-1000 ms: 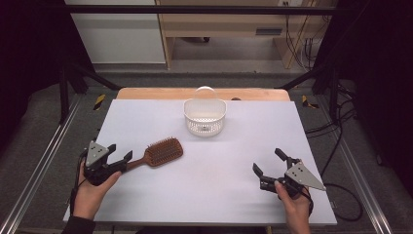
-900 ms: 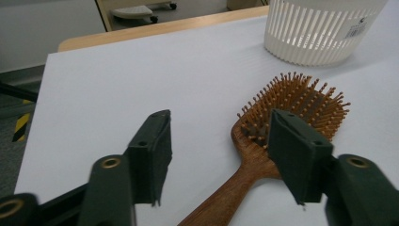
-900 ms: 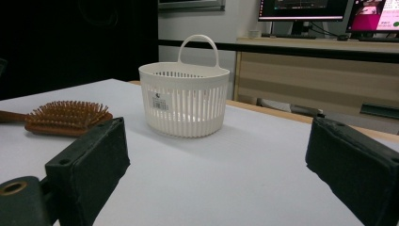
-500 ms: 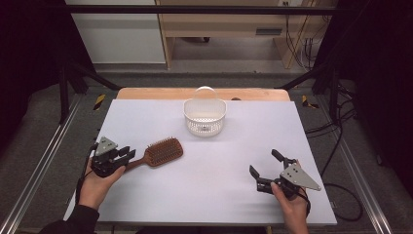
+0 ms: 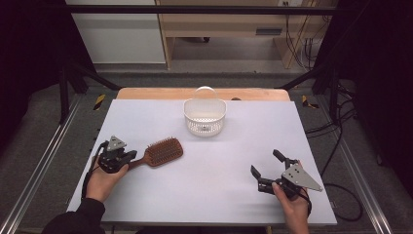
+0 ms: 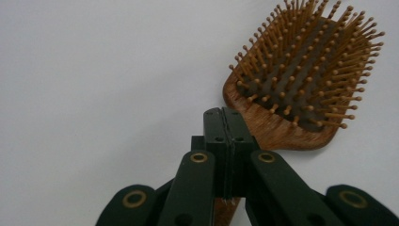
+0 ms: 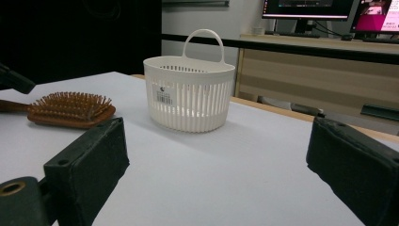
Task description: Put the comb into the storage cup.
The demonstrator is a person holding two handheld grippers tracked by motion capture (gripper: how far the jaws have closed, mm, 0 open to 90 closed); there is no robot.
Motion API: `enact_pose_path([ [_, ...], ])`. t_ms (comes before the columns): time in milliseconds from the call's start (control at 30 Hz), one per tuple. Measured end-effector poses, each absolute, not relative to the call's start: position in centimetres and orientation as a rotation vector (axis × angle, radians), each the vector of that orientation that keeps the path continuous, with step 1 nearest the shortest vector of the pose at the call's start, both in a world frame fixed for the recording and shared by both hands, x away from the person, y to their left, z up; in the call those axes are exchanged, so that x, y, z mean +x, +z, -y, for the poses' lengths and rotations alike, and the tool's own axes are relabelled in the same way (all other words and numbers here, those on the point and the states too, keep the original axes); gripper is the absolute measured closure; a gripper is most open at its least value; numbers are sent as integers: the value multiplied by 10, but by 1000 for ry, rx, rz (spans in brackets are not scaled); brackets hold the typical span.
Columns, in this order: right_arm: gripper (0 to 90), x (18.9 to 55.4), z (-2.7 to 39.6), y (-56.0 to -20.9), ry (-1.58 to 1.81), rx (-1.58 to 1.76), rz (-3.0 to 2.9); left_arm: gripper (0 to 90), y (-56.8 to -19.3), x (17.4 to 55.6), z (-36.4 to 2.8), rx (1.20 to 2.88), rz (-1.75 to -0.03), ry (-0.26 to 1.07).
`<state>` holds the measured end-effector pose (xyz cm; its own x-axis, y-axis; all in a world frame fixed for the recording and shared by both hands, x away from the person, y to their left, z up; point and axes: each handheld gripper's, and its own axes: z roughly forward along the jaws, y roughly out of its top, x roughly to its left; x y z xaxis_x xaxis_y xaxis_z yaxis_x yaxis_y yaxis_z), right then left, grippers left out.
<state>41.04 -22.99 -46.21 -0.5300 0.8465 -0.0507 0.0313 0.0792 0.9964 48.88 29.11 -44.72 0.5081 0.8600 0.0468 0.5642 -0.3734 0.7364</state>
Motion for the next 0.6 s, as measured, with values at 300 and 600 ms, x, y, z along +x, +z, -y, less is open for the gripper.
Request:
enact_pose_path([
  [300,58,410,231,-462,1533,885,-1679,898,-457,493,-301,2111,-1193,520],
  [600,58,410,231,-462,1537,887,-1680,898,-464,495,-308,2164,-1206,501],
])
